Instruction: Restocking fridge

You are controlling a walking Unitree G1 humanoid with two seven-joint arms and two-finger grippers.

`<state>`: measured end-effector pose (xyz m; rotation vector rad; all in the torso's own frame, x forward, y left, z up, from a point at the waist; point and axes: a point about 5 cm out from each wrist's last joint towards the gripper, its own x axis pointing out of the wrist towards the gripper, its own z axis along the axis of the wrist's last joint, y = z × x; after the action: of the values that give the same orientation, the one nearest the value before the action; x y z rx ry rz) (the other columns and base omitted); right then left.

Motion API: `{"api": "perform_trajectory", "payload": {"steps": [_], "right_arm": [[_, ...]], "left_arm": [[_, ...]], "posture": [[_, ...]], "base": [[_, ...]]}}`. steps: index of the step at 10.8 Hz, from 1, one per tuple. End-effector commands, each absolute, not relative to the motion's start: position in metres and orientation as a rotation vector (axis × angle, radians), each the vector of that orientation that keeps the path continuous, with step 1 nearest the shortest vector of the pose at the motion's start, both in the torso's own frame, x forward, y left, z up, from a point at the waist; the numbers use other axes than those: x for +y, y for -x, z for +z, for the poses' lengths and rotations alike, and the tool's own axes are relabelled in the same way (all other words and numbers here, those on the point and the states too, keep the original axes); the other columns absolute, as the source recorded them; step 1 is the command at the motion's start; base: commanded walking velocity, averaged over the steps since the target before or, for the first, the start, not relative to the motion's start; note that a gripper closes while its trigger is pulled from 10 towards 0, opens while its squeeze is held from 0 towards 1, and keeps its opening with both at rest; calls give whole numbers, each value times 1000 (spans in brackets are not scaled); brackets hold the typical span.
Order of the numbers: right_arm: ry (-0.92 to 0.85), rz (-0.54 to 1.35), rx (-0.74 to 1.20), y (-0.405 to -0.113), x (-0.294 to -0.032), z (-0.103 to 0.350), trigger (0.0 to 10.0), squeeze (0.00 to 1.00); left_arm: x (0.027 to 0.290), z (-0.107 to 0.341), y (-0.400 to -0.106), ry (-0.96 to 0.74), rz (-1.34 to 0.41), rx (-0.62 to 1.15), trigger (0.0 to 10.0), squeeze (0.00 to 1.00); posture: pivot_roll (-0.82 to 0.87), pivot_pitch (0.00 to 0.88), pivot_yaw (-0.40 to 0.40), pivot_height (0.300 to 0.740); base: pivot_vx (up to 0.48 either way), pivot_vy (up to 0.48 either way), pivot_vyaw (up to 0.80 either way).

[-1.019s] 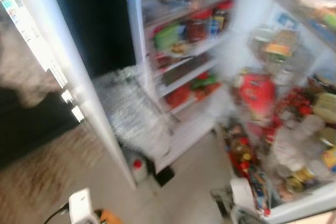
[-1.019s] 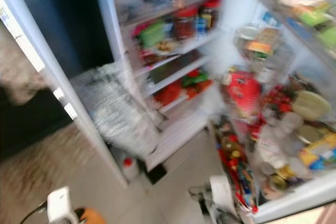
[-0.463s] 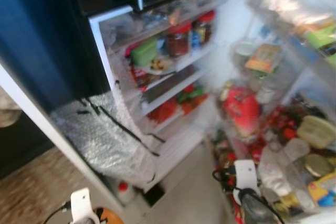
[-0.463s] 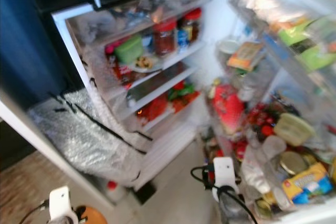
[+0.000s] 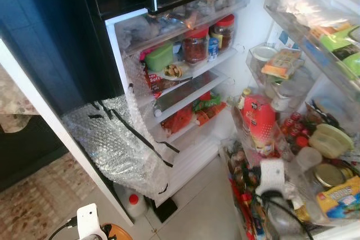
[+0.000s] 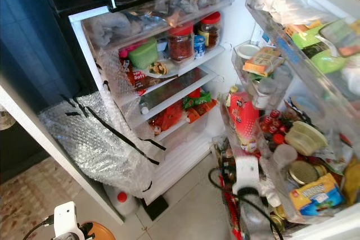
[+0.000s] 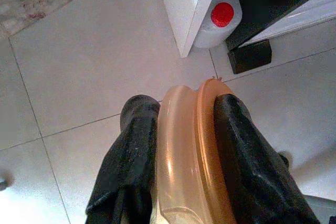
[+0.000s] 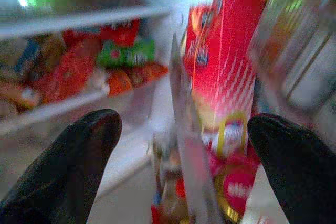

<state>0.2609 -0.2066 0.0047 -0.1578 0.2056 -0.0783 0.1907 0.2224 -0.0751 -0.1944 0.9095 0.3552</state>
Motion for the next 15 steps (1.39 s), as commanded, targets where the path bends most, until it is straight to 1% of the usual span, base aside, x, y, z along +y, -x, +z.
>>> {"api": "perform_trajectory", "payload": {"steps": [1, 5, 9, 12, 13, 15], "right_arm": [[144, -92, 159, -262, -207, 11, 10000, 0], [166, -114, 170, -267, -210, 13, 10000, 0], [182, -177, 217, -261, -226, 8, 10000, 0], [196, -303, 262, -249, -261, 6, 10000, 0], [211, -316, 273, -246, -267, 6, 10000, 0], [254, -360, 302, -239, -292, 9, 10000, 0]], "left_arm": [[222, -80, -182, 169, 341, 954, 10000, 0], [221, -80, -182, 170, 337, 956, 10000, 0], [221, -81, -181, 170, 332, 962, 10000, 0], [224, -81, -180, 160, 327, 965, 10000, 0], [224, -81, -179, 159, 327, 966, 10000, 0], [226, -81, -178, 154, 326, 967, 10000, 0]], "posture": [[-157, 46, 23, 740], [-155, 51, 20, 740], [-152, 57, 20, 740], [-156, 57, 21, 740], [-154, 56, 22, 740], [-154, 55, 22, 740]], "base": [[0, 0, 0], [0, 0, 0], [0, 0, 0], [0, 0, 0], [0, 0, 0], [0, 0, 0]]}}
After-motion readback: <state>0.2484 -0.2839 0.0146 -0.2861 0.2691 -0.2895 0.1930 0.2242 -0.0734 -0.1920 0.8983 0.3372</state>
